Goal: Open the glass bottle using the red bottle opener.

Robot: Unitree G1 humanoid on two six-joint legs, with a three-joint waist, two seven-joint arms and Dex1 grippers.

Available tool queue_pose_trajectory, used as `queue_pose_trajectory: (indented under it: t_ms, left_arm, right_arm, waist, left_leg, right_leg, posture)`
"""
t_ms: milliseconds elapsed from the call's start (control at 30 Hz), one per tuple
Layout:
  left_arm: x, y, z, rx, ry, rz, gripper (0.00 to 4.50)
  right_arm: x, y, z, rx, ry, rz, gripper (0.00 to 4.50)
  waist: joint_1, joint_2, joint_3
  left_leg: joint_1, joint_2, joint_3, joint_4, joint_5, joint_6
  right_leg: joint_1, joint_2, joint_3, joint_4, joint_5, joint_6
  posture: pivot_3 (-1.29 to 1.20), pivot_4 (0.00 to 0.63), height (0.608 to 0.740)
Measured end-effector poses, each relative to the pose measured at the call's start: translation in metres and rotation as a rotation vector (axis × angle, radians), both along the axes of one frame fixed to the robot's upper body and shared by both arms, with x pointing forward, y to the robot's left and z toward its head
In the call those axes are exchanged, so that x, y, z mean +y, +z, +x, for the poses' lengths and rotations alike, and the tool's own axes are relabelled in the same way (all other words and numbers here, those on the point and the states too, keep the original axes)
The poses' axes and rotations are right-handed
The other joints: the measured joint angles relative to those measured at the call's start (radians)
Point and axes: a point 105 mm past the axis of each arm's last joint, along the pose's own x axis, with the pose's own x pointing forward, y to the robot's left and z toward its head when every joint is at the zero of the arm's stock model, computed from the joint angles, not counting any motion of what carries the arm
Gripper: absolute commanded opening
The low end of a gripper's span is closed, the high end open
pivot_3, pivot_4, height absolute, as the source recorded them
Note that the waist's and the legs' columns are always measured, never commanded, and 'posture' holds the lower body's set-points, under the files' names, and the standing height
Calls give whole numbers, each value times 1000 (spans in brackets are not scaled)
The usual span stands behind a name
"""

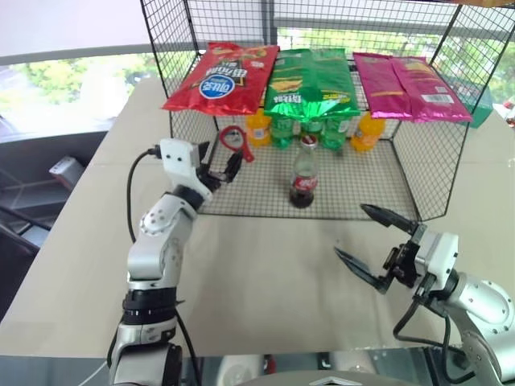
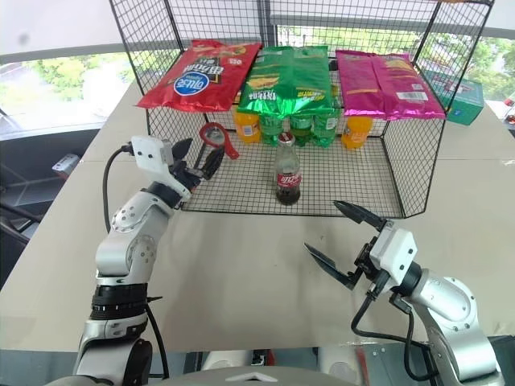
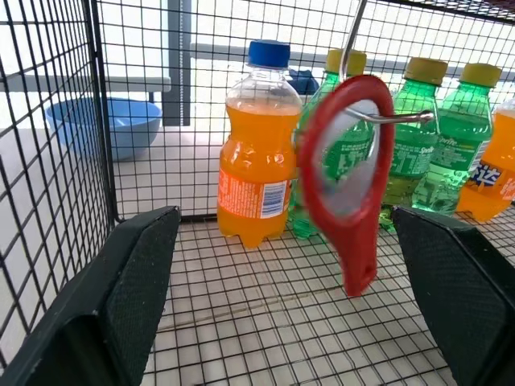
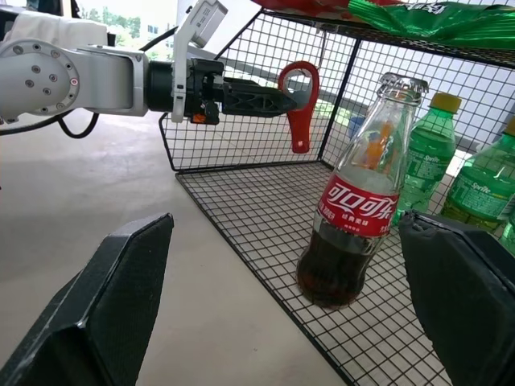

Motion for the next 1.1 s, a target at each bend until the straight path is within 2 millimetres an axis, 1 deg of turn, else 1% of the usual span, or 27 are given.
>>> queue_pose_trajectory:
  t_ms: [67,100,167,233,333,367,400,433,600,833,900,1000,1067,1100]
  left_arm:
    - [0,1,1,-2,-1,-1,4345]
    - [-2,2,2,-3,-9,-3,4122]
    - [-4,4,2,-9,-33,-5,3493]
    - [-9,5,0,-15,-74,-12,2537]
    - [-14,6,-2,-18,-120,-18,1290]
    - [-14,6,-3,-19,-130,-17,743]
    - [-15,6,-3,-20,-139,-14,321]
    - [-15,5,-5,-22,-146,-12,64]
    - [-16,4,-11,-32,-178,-16,64]
    - [-19,7,-20,-53,-238,-66,64]
    - [-21,11,-23,-67,-259,-95,64]
    - [-25,21,-29,-100,-299,-147,64]
    - [-28,26,-36,-96,-371,-214,64]
    - [-30,27,-42,-89,-415,-252,64]
  right_arm:
    - [0,0,0,-2,-1,-2,4500]
    - [0,0,0,-3,-1,-2,4500]
    - [0,0,0,-8,0,-1,4500]
    - [-1,-1,0,-6,-2,-1,4500]
    - [-1,-1,0,-5,-3,-1,4500]
    - [-1,-1,0,-4,-4,-1,4500]
    - [-1,-1,1,-4,-5,-1,4500]
    - [-1,-1,1,-4,-6,0,4500]
    - [-3,-5,3,13,-19,-5,4500]
    - [-8,-19,9,111,-76,-36,4500]
    - [-8,-24,9,128,-79,-71,4500]
    - [-5,-34,11,152,-119,-169,4500]
    - [-4,-36,14,187,-165,-195,4500]
    - [-2,-34,14,218,-155,-177,4500]
  waist:
    - [0,0,0]
    - [0,0,0]
    - [0,0,0]
    - [0,0,0]
    - [0,0,0]
    - [-1,0,0]
    - [-1,0,0]
    - [-1,0,0]
    - [0,0,0]
    - [0,0,0]
    - [0,0,0]
    - [0,0,0]
    - [-1,0,0]
    - [-4,0,0]
  left_leg:
    - [0,0,0,0,0,0]
    - [0,0,0,0,0,0]
    - [0,0,0,0,0,0]
    - [0,0,0,0,0,0]
    - [0,0,0,0,0,0]
    - [0,0,0,0,0,0]
    - [0,0,0,0,0,0]
    - [0,0,0,0,0,0]
    - [0,0,0,0,0,0]
    - [0,1,0,0,0,0]
    - [0,1,0,0,0,0]
    - [0,0,0,0,0,0]
    - [0,1,0,0,0,0]
    - [0,2,0,0,0,0]
  right_leg:
    - [0,0,0,0,0,0]
    - [0,0,0,0,0,0]
    - [0,0,0,0,0,0]
    - [0,0,0,0,0,0]
    - [0,0,0,0,0,0]
    - [0,0,0,0,0,0]
    - [0,0,0,0,0,0]
    - [0,0,0,0,0,0]
    - [0,0,0,0,-1,-1]
    - [0,0,0,0,-2,-4]
    - [0,-1,0,0,-2,-4]
    - [0,-1,0,0,-2,-4]
    - [0,-1,0,0,-2,-4]
    - [0,-1,0,0,-2,-4]
  posture:
    - [0,150,740]
    - [0,150,740]
    - [0,150,740]
    - [0,150,740]
    - [0,150,740]
    - [0,150,740]
    - [0,150,740]
    - [0,150,740]
    - [0,150,740]
    - [0,150,740]
    - [0,150,740]
    - [0,150,740]
    - [0,150,740]
    - [0,150,740]
